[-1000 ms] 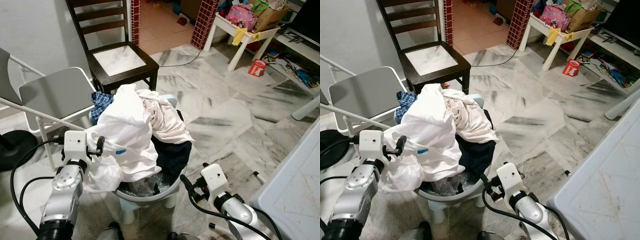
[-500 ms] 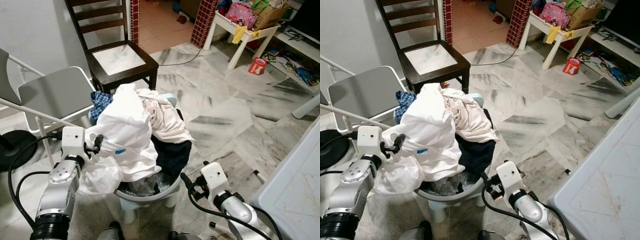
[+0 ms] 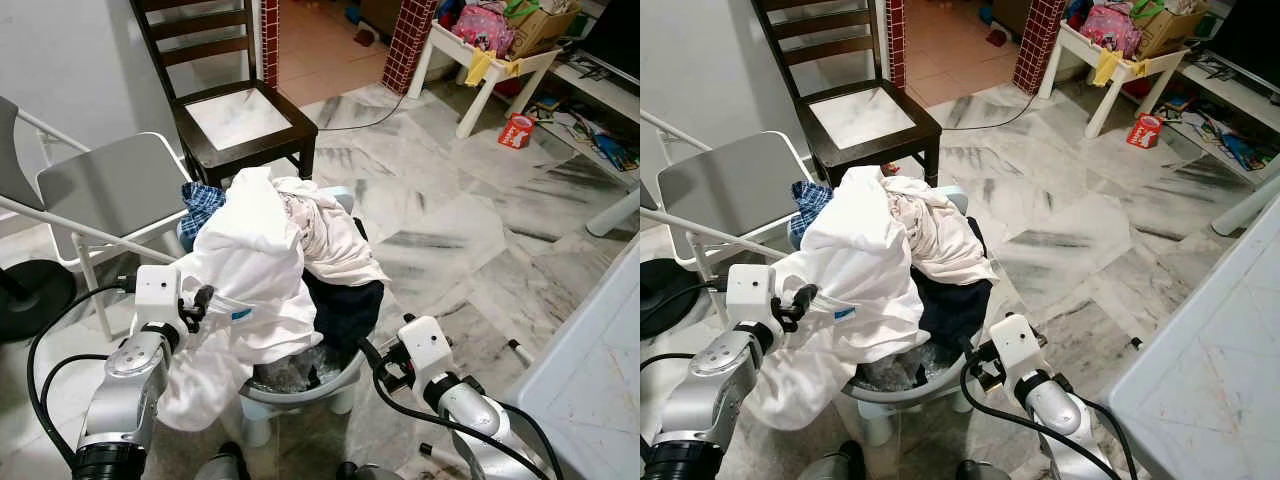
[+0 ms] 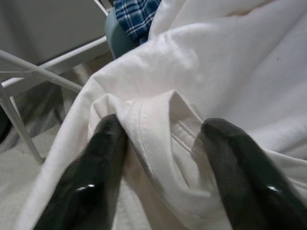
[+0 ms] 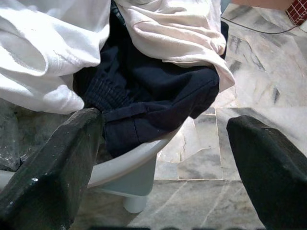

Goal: Hang hanger

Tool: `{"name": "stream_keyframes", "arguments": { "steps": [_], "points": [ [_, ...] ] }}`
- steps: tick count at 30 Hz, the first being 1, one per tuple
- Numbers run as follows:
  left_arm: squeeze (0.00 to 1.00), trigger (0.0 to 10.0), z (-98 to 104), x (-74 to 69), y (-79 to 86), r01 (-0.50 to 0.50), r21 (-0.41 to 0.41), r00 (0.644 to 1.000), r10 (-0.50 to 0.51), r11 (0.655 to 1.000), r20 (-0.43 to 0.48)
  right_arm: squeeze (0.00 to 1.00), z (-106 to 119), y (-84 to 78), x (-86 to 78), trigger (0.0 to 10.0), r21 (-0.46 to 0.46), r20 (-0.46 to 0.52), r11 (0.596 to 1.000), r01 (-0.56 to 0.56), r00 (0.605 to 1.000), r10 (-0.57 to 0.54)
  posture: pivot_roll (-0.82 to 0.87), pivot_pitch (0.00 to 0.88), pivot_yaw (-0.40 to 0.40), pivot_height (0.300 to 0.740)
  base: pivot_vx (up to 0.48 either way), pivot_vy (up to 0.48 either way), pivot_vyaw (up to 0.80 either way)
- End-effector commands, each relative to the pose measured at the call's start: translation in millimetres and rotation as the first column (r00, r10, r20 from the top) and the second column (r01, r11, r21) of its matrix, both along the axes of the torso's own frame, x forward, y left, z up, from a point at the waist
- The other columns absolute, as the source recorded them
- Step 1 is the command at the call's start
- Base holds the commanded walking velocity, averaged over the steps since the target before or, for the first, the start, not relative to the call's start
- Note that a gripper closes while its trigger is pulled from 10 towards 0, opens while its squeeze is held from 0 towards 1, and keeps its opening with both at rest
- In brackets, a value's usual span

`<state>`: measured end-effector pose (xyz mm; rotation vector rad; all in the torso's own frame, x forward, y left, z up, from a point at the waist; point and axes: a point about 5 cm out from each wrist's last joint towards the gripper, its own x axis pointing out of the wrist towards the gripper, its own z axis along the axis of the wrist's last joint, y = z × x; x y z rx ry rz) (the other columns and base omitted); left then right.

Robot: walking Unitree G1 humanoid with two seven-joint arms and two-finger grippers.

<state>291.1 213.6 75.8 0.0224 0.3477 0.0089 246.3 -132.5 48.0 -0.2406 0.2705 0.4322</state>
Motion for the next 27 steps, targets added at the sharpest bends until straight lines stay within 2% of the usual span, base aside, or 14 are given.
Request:
{"name": "stream_keyframes", "arguments": {
  "steps": [1, 12, 15, 27],
  "points": [
    [0.00, 0.0, 1, -1.6, 2.4, 0.001, -0.003, 1.000, -0.001, 1.000, -0.009, 0.00, -5, -4.0, -1.6, 10.0, -0.012, -0.018, 1.000, 0.016, 1.000, -0.017, -0.05, 0.191, -0.082, 0.740, 0.000, 0.000, 0.00],
    [0.00, 0.0, -5, -8.6, 0.4, 0.001, -0.009, 0.999, -0.001, 1.000, -0.040, 0.00, -6, -2.3, 1.7, 10.0, -0.013, -0.016, 1.000, 0.017, 1.000, -0.017, -0.03, 0.182, -0.082, 0.740, 0.000, 0.000, 0.00],
    [0.00, 0.0, -5, -10.9, 4.2, -0.008, -0.011, 0.999, 0.007, 1.000, -0.048, 0.00, -6, -1.9, 3.2, 10.0, -0.013, -0.016, 1.000, 0.014, 1.000, -0.014, -0.03, 0.182, -0.082, 0.740, 0.000, 0.000, 0.00],
    [0.00, 0.0, -5, -13.5, 5.6, -0.020, -0.015, 0.999, 0.019, 1.000, -0.040, 0.00, -6, -1.9, 6.0, 10.0, -0.018, -0.012, 1.000, 0.007, 1.000, -0.008, -0.02, 0.177, -0.092, 0.740, 0.000, 0.000, 0.00]
  ]
}}
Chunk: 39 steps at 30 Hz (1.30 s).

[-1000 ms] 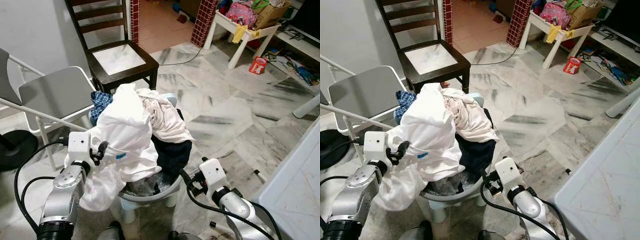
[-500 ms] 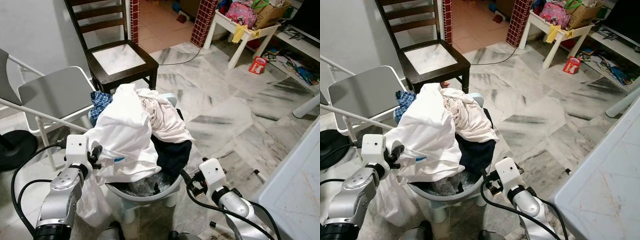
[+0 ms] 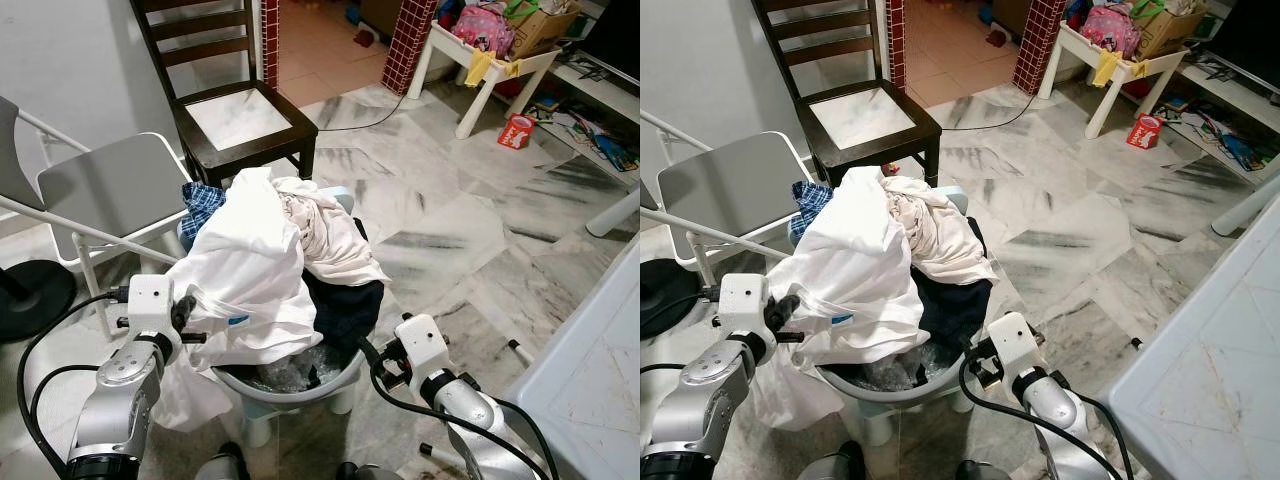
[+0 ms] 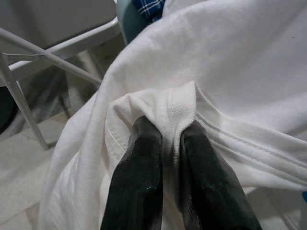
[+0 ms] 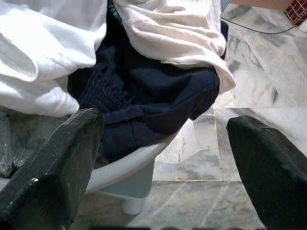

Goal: Hang hanger

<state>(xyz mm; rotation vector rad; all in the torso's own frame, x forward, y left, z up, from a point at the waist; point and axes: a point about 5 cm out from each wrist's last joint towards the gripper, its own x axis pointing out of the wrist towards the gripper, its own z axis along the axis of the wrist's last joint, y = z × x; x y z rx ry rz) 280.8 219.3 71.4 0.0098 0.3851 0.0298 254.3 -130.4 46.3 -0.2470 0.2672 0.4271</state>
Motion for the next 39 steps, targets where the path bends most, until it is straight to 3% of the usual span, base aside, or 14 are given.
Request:
{"name": "stream_keyframes", "arguments": {
  "steps": [1, 23, 28, 33, 37, 39],
  "points": [
    [0.00, 0.0, 0, -3.2, -0.1, 0.003, -0.007, 1.000, -0.003, 1.000, -0.001, 0.00, -5, -4.0, -1.8, 10.0, -0.012, -0.017, 1.000, 0.003, 1.000, -0.004, -0.02, 0.177, -0.092, 0.740, 0.000, 0.000, 0.00],
    [0.00, 0.0, 7, -5.1, -3.3, 0.029, 0.002, 0.997, -0.029, 1.000, 0.078, 0.00, -6, -2.6, 1.5, 10.0, -0.013, -0.016, 1.000, -0.008, 1.000, 0.008, -0.02, 0.172, -0.100, 0.740, 0.000, 0.000, 0.00],
    [0.00, 0.0, 15, -7.5, -10.0, 0.023, 0.023, 0.990, -0.026, 0.999, 0.138, 0.00, -5, -2.3, 3.3, 10.0, -0.014, -0.013, 1.000, -0.008, 1.000, 0.008, -0.01, 0.167, -0.098, 0.740, 0.000, 0.000, 0.00],
    [0.00, 0.0, 15, -23.6, -32.7, 0.067, 0.036, 0.980, -0.072, 0.997, 0.184, 0.00, -6, -0.7, 5.5, 10.0, -0.011, -0.010, 1.000, -0.008, 1.000, 0.008, 0.00, 0.157, -0.093, 0.740, 0.000, 0.000, 0.00],
    [0.00, 0.0, 14, -30.0, -37.3, 0.066, 0.031, 0.978, -0.071, 0.997, 0.198, 0.00, -6, 0.1, 7.0, 10.0, -0.010, -0.008, 1.000, -0.008, 1.000, 0.008, 0.00, 0.151, -0.093, 0.740, 0.000, 0.000, 0.00],
    [0.00, 0.0, 20, -39.4, -44.5, 0.062, 0.021, 0.965, -0.066, 0.998, 0.252, 0.00, -6, 3.2, 11.7, 10.0, -0.006, -0.004, 1.000, -0.010, 1.000, 0.010, 0.02, 0.131, -0.097, 0.740, 0.000, 0.000, 0.00]
  ]
}}
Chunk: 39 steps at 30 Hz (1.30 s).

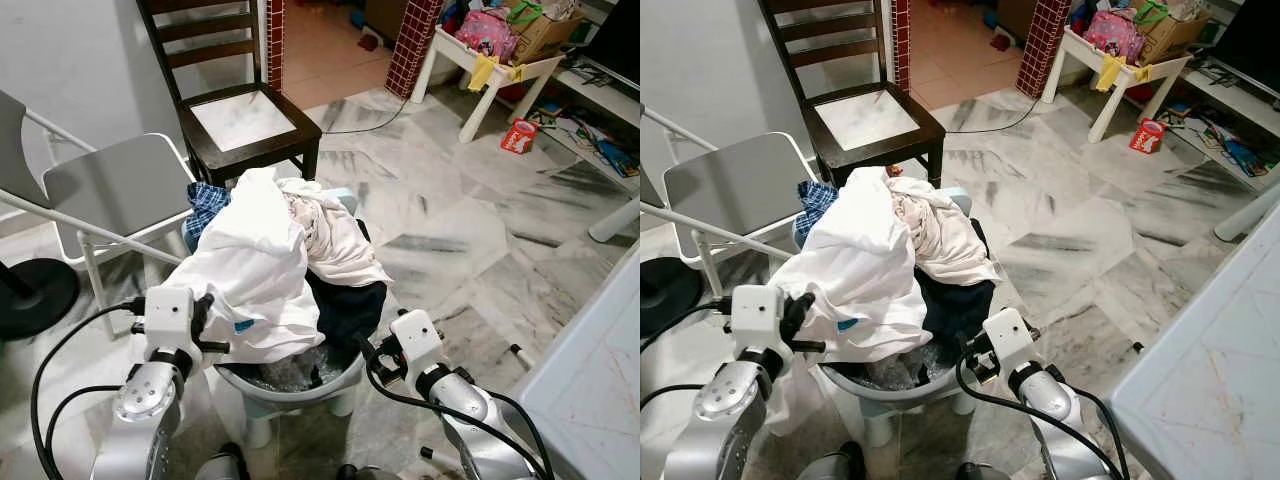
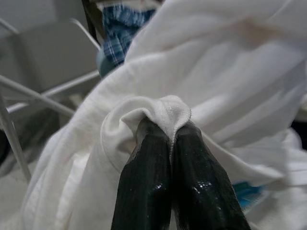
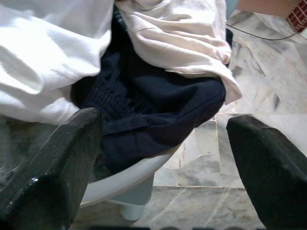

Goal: Hang hanger

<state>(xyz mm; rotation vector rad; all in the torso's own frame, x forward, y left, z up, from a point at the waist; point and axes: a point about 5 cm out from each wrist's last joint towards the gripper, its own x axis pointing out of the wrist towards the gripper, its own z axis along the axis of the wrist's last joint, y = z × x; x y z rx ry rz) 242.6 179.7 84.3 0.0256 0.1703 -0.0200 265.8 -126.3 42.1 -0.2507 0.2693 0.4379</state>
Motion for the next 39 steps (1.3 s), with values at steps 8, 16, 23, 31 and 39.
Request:
{"name": "stream_keyframes", "arguments": {
  "steps": [8, 16, 23, 31, 39],
  "points": [
    [0.00, 0.0, 37, -17.6, -24.8, 0.164, 0.067, 0.958, -0.175, 0.984, 0.225, 0.00, 4, 11.8, 19.5, 10.0, 0.015, 0.027, 1.000, -0.016, 1.000, 0.016, 0.08, 0.063, -0.102, 0.740, 0.000, 0.000, 0.00],
    [0.00, 0.0, 5, -50.2, -23.8, 0.156, 0.073, 0.983, -0.162, 0.985, 0.089, 0.00, 5, 16.7, 26.2, 10.0, 0.039, 0.034, 0.999, -0.010, 0.999, 0.009, 0.11, 0.040, -0.107, 0.740, 0.000, 0.000, 0.00],
    [0.00, 0.0, -16, -70.4, 1.2, 0.009, 0.042, 1.000, -0.009, 0.999, 0.011, 0.00, 3, 3.2, 29.1, 10.0, 0.118, 0.005, 0.988, 0.102, 0.995, -0.103, 0.09, 0.012, -0.109, 0.740, 0.000, 0.000, 0.00],
    [0.00, 0.0, -19, -67.3, 4.1, 0.053, 0.043, 0.999, -0.053, 0.998, -0.005, 0.00, 2, -9.4, 29.7, 10.0, 0.111, 0.004, 0.984, 0.139, 0.990, -0.141, 0.07, 0.000, -0.094, 0.740, 0.000, 0.000, 0.00],
    [0.00, 0.0, -31, -52.5, 6.8, 0.066, 0.024, 0.998, -0.066, 0.998, -0.002, 0.00, 4, -14.2, 27.3, 10.0, 0.142, 0.015, 0.972, 0.185, 0.982, -0.189, 0.05, 0.000, -0.073, 0.740, 0.000, 0.000, 0.00]
  ]
}}
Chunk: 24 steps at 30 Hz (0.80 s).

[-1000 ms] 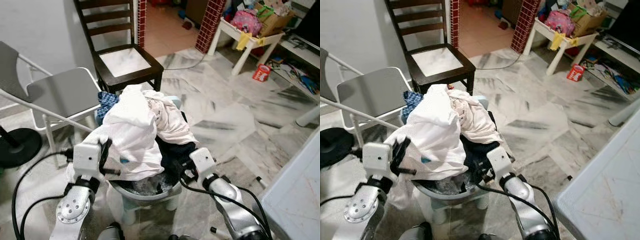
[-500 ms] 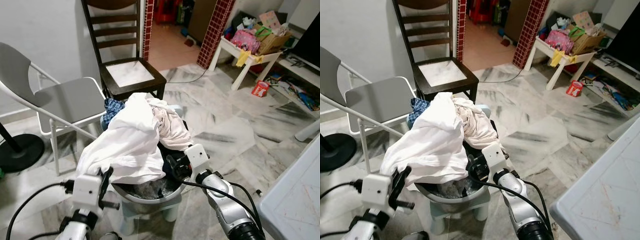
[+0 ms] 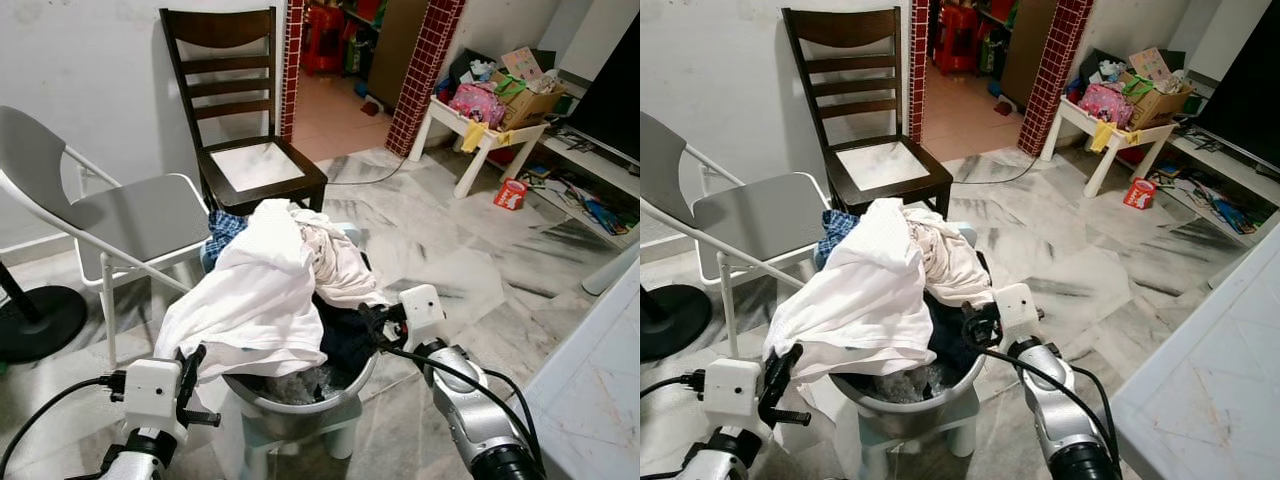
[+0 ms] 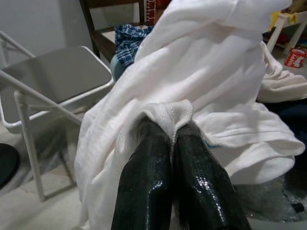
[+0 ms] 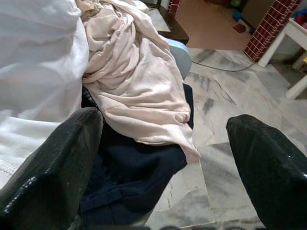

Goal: Hang hanger

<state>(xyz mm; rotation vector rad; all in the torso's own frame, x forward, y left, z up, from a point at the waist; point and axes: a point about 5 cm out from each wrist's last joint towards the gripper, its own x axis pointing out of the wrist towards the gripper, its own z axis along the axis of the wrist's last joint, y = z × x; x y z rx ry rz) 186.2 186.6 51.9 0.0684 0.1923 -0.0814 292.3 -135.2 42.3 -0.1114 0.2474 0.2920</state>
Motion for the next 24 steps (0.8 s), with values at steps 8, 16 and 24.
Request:
{"name": "stream_keyframes", "arguments": {
  "steps": [8, 16, 24],
  "points": [
    [0.00, 10.0, 4, 31.4, -0.3, -0.074, -0.039, 0.997, 0.075, 0.997, 0.030, 0.00, 15, -24.8, -0.7, 10.0, 0.126, 0.044, 0.981, 0.146, 0.987, -0.152, 0.01, 0.000, -0.041, 0.740, 0.000, 0.000, 0.00],
    [0.00, 10.0, 22, 41.6, -20.3, -0.057, -0.018, 0.995, 0.058, 0.998, 0.085, 0.00, 27, -39.8, -3.2, 10.0, 0.155, 0.068, 0.958, 0.241, 0.965, -0.254, -0.04, 0.009, -0.027, 0.740, 0.000, 0.000, 0.00],
    [0.00, 10.0, 44, 49.5, -24.0, -0.073, 0.034, 0.987, 0.067, 0.997, 0.148, 0.00, 41, -15.0, 1.6, 10.0, 0.222, 0.114, 0.958, 0.181, 0.971, -0.210, -0.01, 0.000, -0.014, 0.740, 0.000, 0.000, 0.00]
  ]
}}
